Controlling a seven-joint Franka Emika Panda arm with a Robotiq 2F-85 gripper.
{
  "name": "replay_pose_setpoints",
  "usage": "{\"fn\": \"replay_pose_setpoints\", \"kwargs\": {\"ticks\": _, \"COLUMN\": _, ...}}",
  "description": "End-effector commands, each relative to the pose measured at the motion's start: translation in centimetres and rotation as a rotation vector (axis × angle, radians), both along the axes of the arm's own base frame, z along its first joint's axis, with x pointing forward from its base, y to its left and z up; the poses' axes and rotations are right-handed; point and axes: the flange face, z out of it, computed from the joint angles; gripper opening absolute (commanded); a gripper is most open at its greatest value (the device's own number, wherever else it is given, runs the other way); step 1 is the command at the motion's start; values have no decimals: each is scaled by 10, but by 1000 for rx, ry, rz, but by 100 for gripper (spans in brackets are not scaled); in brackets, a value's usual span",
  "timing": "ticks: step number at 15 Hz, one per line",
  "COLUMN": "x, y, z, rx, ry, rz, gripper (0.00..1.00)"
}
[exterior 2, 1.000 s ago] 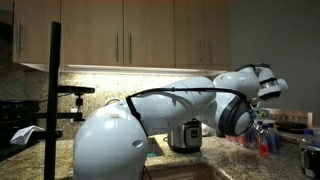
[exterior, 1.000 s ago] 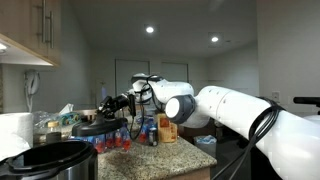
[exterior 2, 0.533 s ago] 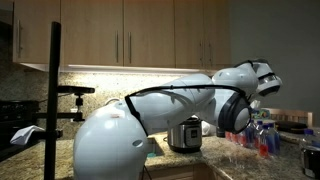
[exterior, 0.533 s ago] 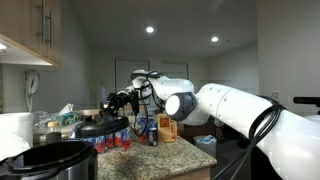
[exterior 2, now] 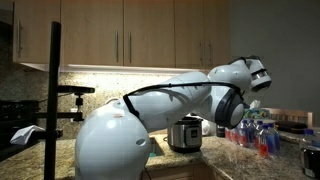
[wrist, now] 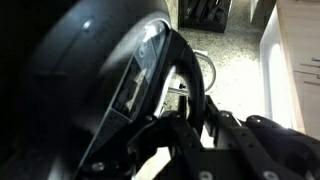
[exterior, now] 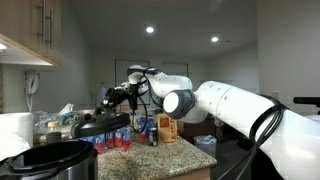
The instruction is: Put the lid on the cooker
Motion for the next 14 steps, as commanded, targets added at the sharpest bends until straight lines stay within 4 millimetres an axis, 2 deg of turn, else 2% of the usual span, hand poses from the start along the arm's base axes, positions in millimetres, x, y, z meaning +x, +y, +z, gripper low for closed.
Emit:
{"fn": "replay_pose_setpoints", "kwargs": {"ticks": 1, "x": -14, "y": 21, "z": 25, "rx": -6, "ry": 10, "rz": 69, "gripper": 9}}
{"fn": "replay_pose_setpoints", "kwargs": {"ticks": 9, "x": -26, "y": 92, "z": 17, "rx": -28, "ry": 41, "rz": 183, "gripper": 9}}
{"fn": "replay_pose_setpoints", "kwargs": {"ticks": 14, "x": -35, "y": 134, "z": 2, "rx": -50, "ry": 77, "rz": 240, "gripper": 9}}
